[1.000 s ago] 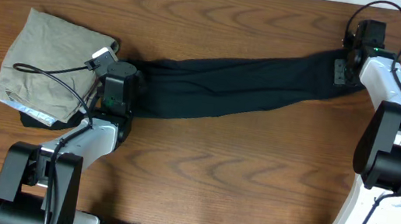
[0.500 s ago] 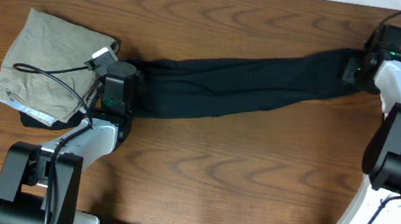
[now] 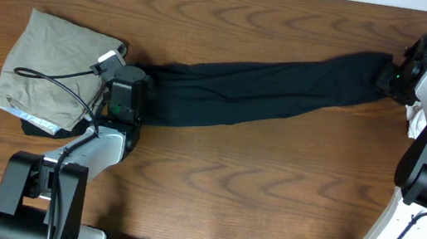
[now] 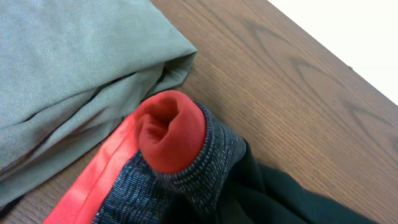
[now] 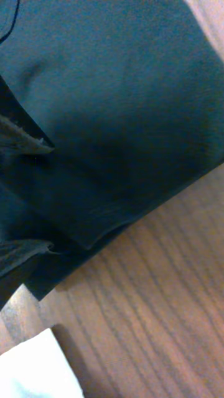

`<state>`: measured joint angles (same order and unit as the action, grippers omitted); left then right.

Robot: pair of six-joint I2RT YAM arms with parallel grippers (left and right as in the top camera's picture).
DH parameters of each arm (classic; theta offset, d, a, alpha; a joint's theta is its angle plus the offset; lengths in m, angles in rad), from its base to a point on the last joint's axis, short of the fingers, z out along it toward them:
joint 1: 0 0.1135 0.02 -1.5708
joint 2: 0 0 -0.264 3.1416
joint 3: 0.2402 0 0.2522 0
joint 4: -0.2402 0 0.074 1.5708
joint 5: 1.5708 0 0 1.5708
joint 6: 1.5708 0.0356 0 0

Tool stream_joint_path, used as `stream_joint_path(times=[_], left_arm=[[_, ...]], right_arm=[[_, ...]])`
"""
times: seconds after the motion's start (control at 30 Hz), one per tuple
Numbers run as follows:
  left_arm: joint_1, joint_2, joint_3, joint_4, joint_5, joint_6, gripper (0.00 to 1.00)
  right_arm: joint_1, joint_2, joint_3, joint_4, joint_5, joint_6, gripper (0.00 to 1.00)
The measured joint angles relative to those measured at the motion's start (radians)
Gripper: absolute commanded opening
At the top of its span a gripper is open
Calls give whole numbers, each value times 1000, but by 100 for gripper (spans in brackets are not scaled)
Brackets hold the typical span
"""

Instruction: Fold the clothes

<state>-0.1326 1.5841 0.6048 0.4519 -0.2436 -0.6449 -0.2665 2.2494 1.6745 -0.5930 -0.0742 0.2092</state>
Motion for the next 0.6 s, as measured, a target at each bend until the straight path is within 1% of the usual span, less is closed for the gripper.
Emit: stream_joint_path(times=[0.1,0.13,0.2,0.23,0.27,0.33,0.5,0.57,0.6], left_arm=[[0,0,0,0,0,0,7],[0,0,0,0,0,0,6],[0,0,0,-1,0,0,6],[0,0,0,-1,0,0,7],[0,0,0,-1,0,0,6],[0,0,0,-1,0,0,7],[0,0,0,-1,0,0,7],[0,0,0,-1,0,0,7],[0,0,0,-1,0,0,6]], right_arm=[[0,0,0,31,-3,3,40],[0,0,0,38,-4,3,37],[0,0,0,46,-9,3,28],[0,0,0,46,-16,7,27],[0,0,0,47,-21,9,27],[0,0,0,48,-27,11,32],[0,0,0,33,-33,11,32],[0,0,0,30,-32,11,24],[0,0,0,30,-32,10,15]])
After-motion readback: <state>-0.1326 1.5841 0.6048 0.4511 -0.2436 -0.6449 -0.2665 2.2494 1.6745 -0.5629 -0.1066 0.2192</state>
